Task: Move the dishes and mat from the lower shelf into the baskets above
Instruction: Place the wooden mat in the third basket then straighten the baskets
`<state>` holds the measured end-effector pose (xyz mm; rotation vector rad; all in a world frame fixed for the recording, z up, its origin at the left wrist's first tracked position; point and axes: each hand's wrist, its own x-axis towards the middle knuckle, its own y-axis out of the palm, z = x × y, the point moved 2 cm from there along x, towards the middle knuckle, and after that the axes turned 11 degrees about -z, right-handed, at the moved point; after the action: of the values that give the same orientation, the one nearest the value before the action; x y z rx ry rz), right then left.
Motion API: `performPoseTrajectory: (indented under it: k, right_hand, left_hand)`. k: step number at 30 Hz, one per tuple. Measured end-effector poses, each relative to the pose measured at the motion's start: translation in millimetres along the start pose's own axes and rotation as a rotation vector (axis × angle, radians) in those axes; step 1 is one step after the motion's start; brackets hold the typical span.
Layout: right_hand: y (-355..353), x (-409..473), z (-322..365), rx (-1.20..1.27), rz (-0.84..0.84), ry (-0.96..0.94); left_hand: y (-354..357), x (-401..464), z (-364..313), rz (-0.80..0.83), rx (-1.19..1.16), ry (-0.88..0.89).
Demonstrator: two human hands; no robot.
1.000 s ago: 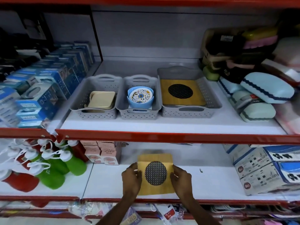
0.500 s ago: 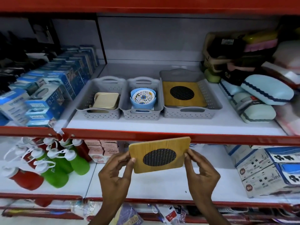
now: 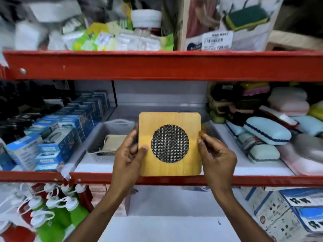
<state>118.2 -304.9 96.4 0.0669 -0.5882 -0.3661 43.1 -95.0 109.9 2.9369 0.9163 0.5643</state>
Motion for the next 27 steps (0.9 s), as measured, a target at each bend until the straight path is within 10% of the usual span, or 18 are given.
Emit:
performPoseTrajectory:
  k: [6, 16, 21, 27]
  right_hand:
    - [-8, 3, -13, -0.213, 0.125, -0.021]
    - [-18, 18, -14, -0.810, 0.675, -0.906]
    - [-14, 64, -14, -0.985, 0.722, -0.800]
    - [-1, 112, -49, -0.929, 0.974, -0.509]
  left_hand:
    - [7, 5, 8, 0.023, -0.004, -0.148]
    - [50, 42, 5, -0.002, -0.069, -0.336]
    - [80, 69, -2, 0.124, 0.178, -0.293]
    - [108, 93, 9, 0.572, 0.724, 0.179]
